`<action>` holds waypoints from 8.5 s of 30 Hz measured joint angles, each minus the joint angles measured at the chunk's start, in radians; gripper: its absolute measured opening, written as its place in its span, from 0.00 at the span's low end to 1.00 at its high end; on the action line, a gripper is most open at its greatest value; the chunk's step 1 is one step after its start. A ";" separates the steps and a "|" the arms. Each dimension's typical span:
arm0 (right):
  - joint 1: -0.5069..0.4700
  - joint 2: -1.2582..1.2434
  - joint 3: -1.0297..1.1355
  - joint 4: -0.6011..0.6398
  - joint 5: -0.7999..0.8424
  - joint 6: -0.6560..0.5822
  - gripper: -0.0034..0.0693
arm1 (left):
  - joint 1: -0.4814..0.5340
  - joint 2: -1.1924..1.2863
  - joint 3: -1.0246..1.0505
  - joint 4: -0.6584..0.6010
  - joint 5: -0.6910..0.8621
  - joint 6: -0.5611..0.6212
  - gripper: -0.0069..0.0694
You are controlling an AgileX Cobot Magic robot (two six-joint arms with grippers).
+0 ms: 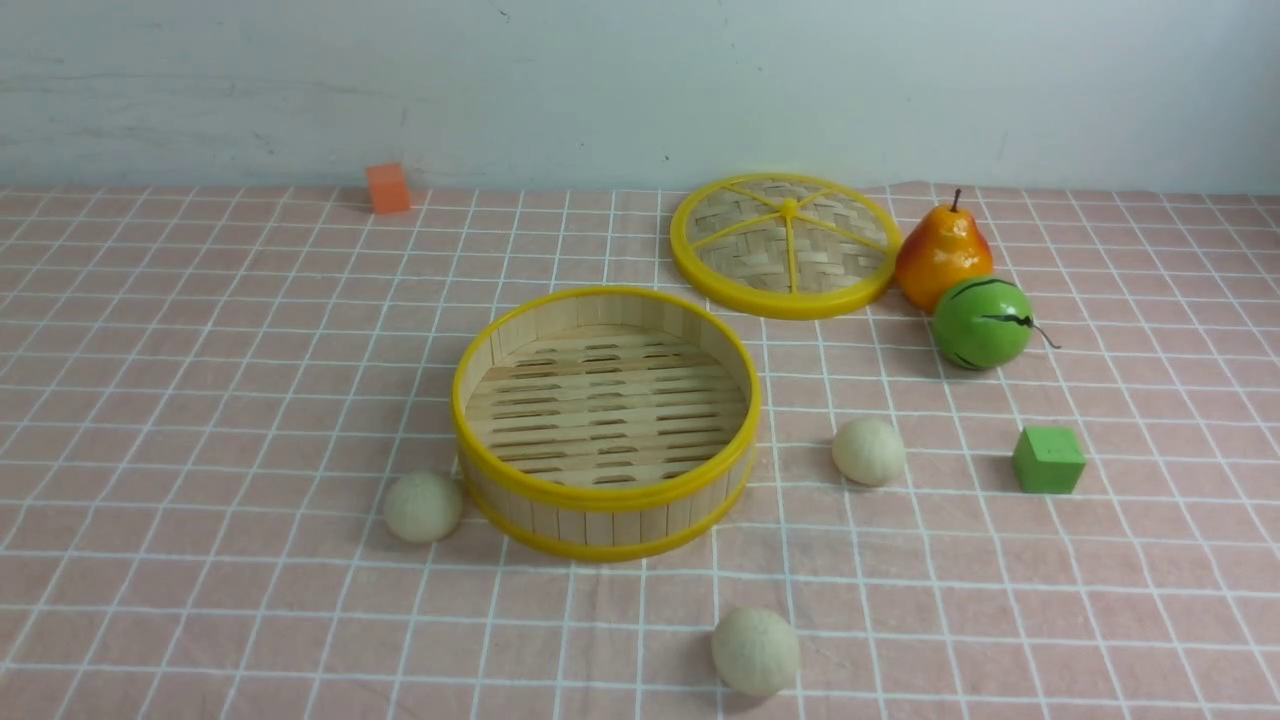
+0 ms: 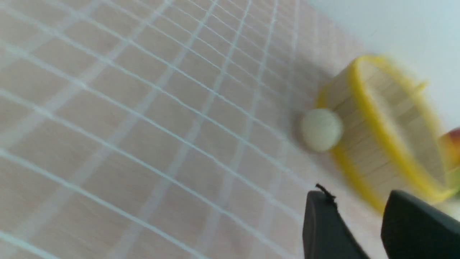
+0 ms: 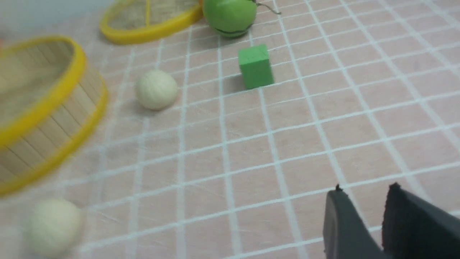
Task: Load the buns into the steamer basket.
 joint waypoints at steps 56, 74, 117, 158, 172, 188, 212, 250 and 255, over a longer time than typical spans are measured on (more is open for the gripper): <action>0.526 1.375 -1.129 -0.089 0.708 -0.649 0.03 | -0.349 1.665 -1.372 0.409 0.670 0.412 0.67; 0.538 1.368 -1.133 -0.163 0.692 -0.612 0.05 | -0.307 1.957 -1.426 0.410 0.494 0.411 0.78; 0.538 1.368 -1.112 -0.137 0.660 -0.584 0.11 | -0.479 2.197 -1.909 0.443 0.660 0.262 0.66; 0.680 1.925 -1.416 -0.112 0.600 -0.611 0.73 | -0.479 0.939 -1.185 0.536 0.904 0.299 0.07; 0.680 1.994 -1.563 -0.209 0.712 -0.456 0.07 | -0.479 0.517 -0.797 0.529 0.854 0.256 0.07; 0.680 2.183 -2.026 -0.272 0.554 -0.453 0.13 | -0.479 0.509 -0.795 0.530 0.784 0.255 0.07; 0.668 2.113 -2.135 -0.486 0.845 -0.360 0.81 | -0.479 0.509 -0.794 0.529 0.766 0.255 0.07; 0.379 2.241 -1.869 -0.300 0.659 -0.300 0.50 | -0.479 0.509 -0.696 0.529 0.727 0.254 0.08; 0.419 2.202 -1.964 -0.301 0.728 -0.302 0.10 | -0.479 0.509 -0.696 0.543 0.719 0.254 0.09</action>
